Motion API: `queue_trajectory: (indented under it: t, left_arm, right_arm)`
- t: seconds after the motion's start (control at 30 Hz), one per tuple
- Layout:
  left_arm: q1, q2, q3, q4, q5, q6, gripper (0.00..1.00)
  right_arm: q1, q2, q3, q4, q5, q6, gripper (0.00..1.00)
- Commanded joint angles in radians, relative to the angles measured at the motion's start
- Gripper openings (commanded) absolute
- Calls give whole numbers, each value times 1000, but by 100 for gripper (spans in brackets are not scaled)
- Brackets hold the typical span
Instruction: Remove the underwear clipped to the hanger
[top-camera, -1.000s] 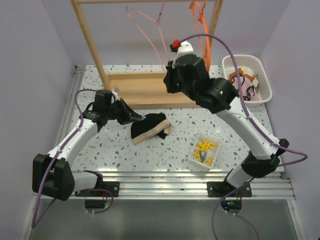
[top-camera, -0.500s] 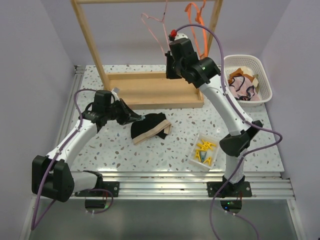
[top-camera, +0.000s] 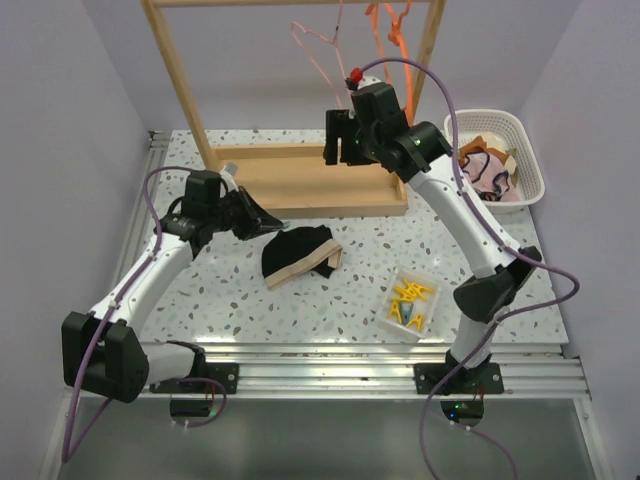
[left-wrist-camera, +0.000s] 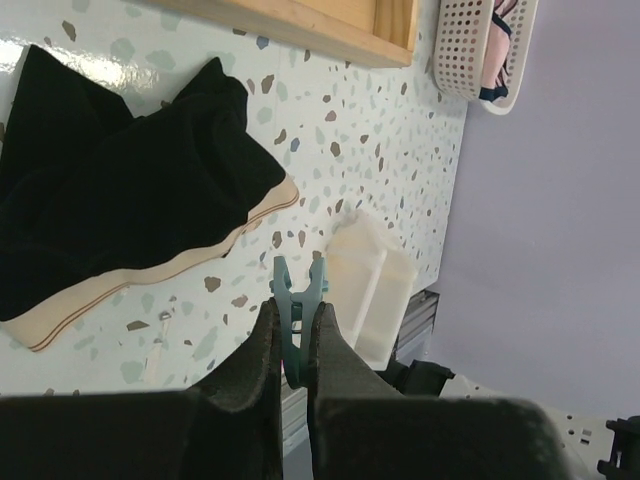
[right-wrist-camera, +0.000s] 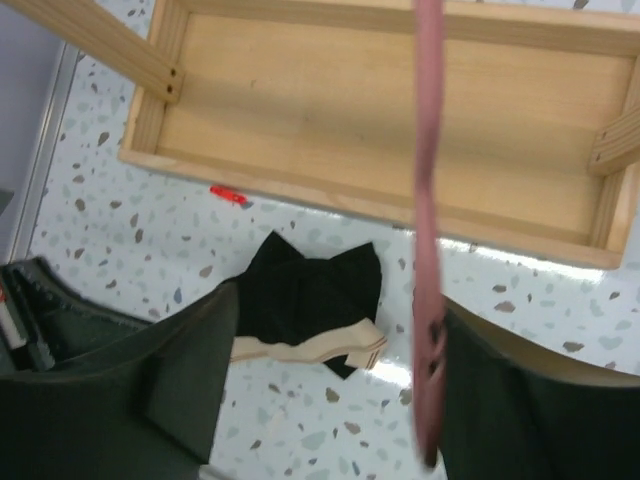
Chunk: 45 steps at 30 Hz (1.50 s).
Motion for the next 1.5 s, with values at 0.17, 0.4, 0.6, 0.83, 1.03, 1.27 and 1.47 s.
queue_trajectory:
  t: [0.17,0.4,0.6,0.83,1.03,1.27,1.47]
  left_arm:
    - [14,51,35,-63,-61,101,0]
    - [98,12,1,-121,-127,159,0]
    - [149,-43,-26,-171,-158,191,0]
    - [158,-86,-71,-175,-166,191,0]
    - [161,-98,-102,-169,-164,182,0]
    - [160,-106,-96,-157,-158,170,0]
    - [160,-91,-83,-109,-94,184,0]
  right_arm:
    - [57,-327,-370,77,-184,-67,86]
    - [194,-347,-738,245,-158,-101,88]
    - [207,-160,-800,446,-149,-140,90]
    - [218,92,-660,493,-105,-147,94]
    - [218,258,-585,451,0,-87,88]
    - [188,207,-676,450,8,0,0]
    - [111,-152,-864,390,112,99,0]
